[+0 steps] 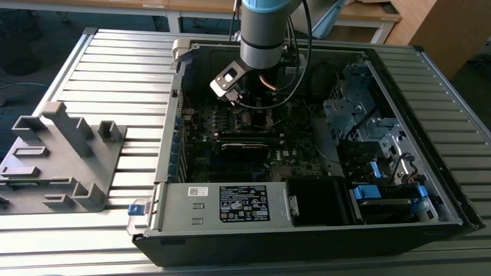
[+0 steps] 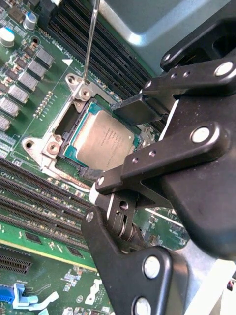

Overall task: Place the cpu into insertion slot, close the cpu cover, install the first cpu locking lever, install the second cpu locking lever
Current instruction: 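Place the cpu into insertion slot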

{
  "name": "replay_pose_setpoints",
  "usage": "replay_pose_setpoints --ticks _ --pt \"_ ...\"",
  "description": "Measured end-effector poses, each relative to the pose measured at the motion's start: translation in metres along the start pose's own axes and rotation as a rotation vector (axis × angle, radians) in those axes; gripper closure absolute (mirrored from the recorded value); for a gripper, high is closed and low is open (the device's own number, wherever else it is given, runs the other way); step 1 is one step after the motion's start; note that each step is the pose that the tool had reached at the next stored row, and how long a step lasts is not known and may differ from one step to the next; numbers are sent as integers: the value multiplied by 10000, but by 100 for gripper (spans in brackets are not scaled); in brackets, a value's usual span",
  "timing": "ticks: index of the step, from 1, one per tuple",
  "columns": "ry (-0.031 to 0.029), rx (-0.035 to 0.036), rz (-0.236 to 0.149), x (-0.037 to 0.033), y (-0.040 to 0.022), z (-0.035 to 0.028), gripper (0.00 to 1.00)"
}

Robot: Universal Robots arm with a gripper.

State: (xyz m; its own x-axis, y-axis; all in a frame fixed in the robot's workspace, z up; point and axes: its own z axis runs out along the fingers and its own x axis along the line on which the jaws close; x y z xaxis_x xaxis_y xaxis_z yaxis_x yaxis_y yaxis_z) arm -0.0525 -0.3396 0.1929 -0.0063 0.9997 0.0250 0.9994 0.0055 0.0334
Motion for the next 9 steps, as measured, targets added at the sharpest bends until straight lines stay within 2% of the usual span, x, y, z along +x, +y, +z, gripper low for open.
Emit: replay_pose_setpoints --ticks 6,7,9 --pt "-3 0 0 -1 0 -1 40" --pt "-2 1 0 0 0 -1 46" --pt "-1 0 0 0 0 -1 46"
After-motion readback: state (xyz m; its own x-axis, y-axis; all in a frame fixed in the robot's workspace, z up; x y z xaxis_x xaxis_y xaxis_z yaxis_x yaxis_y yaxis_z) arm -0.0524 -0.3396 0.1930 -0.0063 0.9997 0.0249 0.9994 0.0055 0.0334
